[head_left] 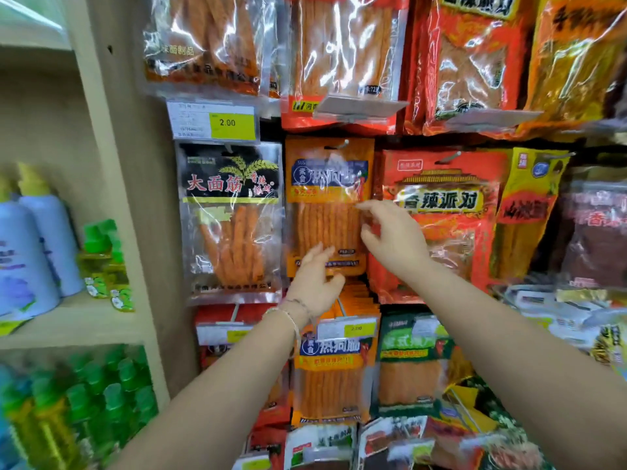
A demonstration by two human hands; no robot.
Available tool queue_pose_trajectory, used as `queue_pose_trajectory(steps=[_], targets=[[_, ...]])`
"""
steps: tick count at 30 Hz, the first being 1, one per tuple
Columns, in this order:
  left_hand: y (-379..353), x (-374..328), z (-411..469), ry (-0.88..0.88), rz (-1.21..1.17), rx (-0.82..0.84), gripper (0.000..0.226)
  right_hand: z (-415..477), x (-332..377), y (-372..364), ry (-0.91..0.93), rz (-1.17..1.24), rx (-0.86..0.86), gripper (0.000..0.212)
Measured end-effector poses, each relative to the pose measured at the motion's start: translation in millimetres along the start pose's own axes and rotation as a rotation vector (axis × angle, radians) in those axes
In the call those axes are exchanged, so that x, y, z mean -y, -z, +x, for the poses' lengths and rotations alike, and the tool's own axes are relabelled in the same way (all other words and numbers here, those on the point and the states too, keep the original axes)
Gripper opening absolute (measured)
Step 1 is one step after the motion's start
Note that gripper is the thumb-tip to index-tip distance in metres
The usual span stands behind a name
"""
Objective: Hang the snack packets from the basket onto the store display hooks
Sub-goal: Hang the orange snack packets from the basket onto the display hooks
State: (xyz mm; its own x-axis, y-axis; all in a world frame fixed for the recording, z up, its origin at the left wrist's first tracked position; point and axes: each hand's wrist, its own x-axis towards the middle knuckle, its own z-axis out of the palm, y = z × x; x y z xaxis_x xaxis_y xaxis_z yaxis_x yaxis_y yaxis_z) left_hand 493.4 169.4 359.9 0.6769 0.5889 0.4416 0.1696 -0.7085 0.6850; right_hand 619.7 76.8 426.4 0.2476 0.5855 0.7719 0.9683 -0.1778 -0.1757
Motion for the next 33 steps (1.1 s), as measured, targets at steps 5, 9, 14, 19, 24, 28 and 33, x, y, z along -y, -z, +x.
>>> queue_pose_trajectory(steps=[5,9,14,19,24,28,33], targets=[[13,14,-103,-0.029,-0.096,-0.135,0.030,-87,33,-2,-0.278,0.504,0.132,0.019],[13,59,-214,0.222,-0.072,-0.094,0.030,-182,69,-27,-0.486,0.731,0.328,0.024],[21,131,-361,0.730,0.036,0.103,0.012,-316,130,-69,-0.673,0.836,0.770,0.042],[47,180,-479,1.158,0.091,0.132,0.030,-413,201,-109,-0.747,0.787,1.132,0.044],[90,224,-546,1.363,0.083,0.105,0.032,-463,267,-154,-0.765,0.694,1.354,0.042],[125,265,-582,1.443,-0.047,0.127,0.027,-481,318,-185,-0.783,0.590,1.455,0.040],[169,324,-606,1.486,-0.121,0.165,0.015,-501,372,-235,-0.790,0.519,1.550,0.036]])
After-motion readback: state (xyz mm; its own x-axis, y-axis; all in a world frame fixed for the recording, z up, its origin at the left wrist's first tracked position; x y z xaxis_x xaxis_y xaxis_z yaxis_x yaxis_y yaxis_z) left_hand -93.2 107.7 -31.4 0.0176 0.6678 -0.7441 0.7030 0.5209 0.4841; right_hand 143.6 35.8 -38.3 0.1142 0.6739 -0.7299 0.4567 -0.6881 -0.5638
